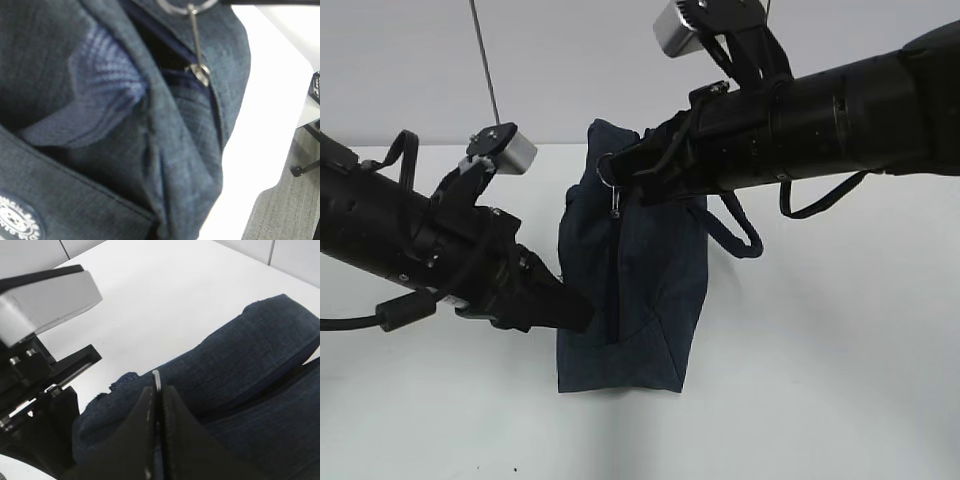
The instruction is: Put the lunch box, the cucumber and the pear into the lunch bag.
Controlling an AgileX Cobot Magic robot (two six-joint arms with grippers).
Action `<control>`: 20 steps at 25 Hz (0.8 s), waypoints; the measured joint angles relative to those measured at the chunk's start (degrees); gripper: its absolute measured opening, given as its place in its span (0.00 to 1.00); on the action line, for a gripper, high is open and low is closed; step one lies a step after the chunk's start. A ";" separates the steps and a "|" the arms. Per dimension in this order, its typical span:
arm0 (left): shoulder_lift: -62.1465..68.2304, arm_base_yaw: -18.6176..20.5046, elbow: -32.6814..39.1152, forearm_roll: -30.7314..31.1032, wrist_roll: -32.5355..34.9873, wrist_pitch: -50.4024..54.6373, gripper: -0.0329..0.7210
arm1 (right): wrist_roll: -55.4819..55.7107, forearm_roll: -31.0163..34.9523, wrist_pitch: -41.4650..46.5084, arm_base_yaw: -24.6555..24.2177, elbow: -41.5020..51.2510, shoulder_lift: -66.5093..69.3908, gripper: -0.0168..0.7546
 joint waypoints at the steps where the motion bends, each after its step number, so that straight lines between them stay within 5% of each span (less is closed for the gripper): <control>1: 0.00 0.00 0.00 0.13 0.00 0.01 0.04 | 0.00 0.00 -0.13 0.00 -0.10 0.00 0.03; 11: 0.00 0.00 -0.04 -0.55 0.00 -0.67 0.04 | 2.48 -1.38 2.22 -1.34 -0.12 -1.40 0.03; 20: 0.00 0.00 0.01 -5.50 0.00 -1.71 0.13 | 14.54 -14.69 3.80 -1.97 -0.59 -2.91 0.03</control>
